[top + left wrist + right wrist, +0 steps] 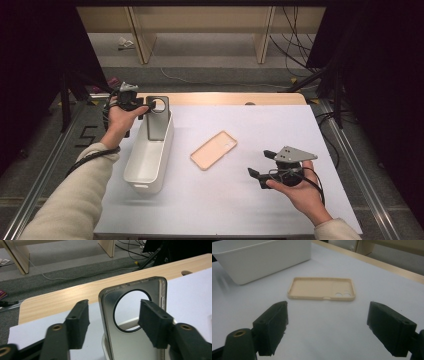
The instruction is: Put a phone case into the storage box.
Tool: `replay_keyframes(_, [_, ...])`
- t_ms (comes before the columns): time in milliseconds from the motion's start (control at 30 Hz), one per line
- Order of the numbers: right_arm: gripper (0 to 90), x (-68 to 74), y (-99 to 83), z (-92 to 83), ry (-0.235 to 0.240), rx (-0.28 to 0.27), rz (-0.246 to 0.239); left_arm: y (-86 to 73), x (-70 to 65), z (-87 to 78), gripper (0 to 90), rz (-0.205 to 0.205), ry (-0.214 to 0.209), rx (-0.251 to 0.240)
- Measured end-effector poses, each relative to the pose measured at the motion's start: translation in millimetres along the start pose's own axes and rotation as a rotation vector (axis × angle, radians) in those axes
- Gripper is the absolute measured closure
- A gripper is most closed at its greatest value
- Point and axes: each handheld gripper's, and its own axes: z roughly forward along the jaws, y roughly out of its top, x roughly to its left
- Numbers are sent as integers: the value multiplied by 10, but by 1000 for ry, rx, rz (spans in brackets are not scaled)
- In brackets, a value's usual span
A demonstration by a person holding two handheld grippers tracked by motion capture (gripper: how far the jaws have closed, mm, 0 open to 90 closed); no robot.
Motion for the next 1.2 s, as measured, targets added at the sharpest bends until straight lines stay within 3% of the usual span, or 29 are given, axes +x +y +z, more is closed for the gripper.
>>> replay_keyframes(133, [179, 1, -1, 0, 0, 1, -1, 5, -21, -76, 322, -41, -22, -9])
replay_keyframes(267, [179, 2, 0, 2, 1, 2, -1, 6, -55, -200, 184, -61, -35, -3])
replay_keyframes(400, [179, 6, 2, 5, 0, 2, -2, -10, -122, -365, 201, -9, -92, -5])
replay_keyframes(467, [179, 6, 0, 12, -1, 3, -2, -18, -154, -446, 136, 8, -91, 0])
replay_keyframes(700, [179, 18, 4, 22, 1, 5, -5, -111, -273, -724, 4, 24, -108, -73])
replay_keyframes(1000, [179, 14, 4, 33, 1, 3, 0, -443, -578, -959, 0, 72, -151, -102])
replay_keyframes(1200, [179, 15, 14, 31, -1, 2, 2, -573, -768, -1100, 0, 99, -183, -123])
